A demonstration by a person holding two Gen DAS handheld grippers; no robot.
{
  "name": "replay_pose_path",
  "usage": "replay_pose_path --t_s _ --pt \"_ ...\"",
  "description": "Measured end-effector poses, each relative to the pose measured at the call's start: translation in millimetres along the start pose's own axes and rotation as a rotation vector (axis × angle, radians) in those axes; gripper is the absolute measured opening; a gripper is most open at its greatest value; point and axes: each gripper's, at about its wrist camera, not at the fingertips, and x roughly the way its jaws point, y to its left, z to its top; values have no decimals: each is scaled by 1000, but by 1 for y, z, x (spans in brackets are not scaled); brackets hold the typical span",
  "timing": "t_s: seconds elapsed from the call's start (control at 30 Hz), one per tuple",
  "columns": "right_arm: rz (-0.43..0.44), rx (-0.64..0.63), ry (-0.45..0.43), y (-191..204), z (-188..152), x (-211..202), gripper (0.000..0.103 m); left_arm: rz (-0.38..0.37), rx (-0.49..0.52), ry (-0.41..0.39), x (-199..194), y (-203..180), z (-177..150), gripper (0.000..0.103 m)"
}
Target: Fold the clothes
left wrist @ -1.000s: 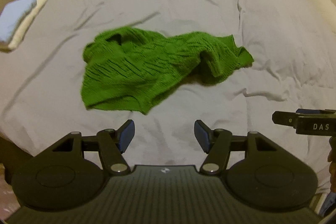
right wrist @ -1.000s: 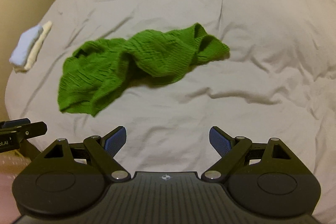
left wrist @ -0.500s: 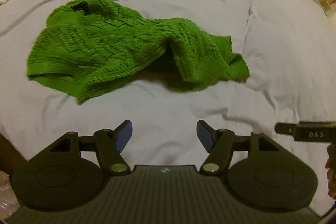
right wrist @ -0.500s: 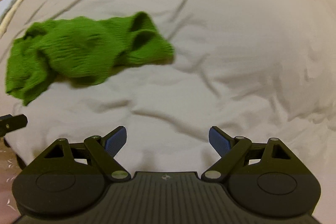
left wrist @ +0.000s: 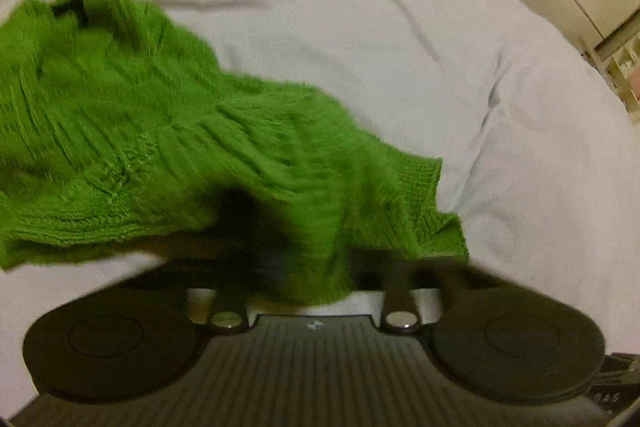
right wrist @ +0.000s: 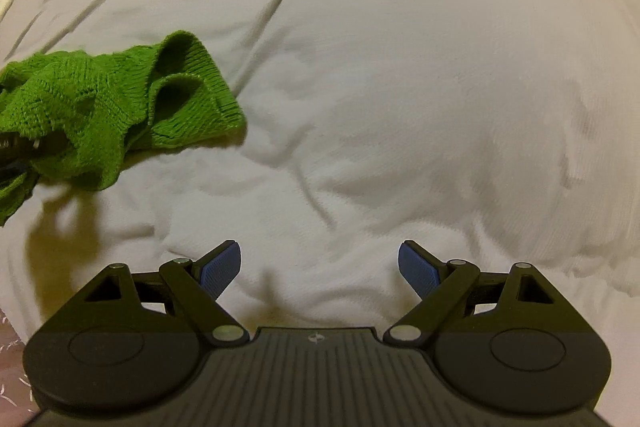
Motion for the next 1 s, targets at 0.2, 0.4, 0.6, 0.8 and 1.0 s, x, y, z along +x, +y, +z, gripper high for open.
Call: replay_pose_path --t_s 0.2,0.4,0.6,0.8,1.0 --pt "13 -24 -1 -3 6 2 88 -70 4 -46 -120 43 -27 7" --pt "94 -5 33 1 6 17 88 93 -144 55 -189 135 -76 11" --pt "237 54 64 16 8 35 88 153 -257 168 -142 176 -125 31" --pt "389 87 65 29 11 50 87 104 -382 135 -133 186 -152 49" --pt "479 88 67 45 20 69 87 14 -592 29 -127 200 -168 66"
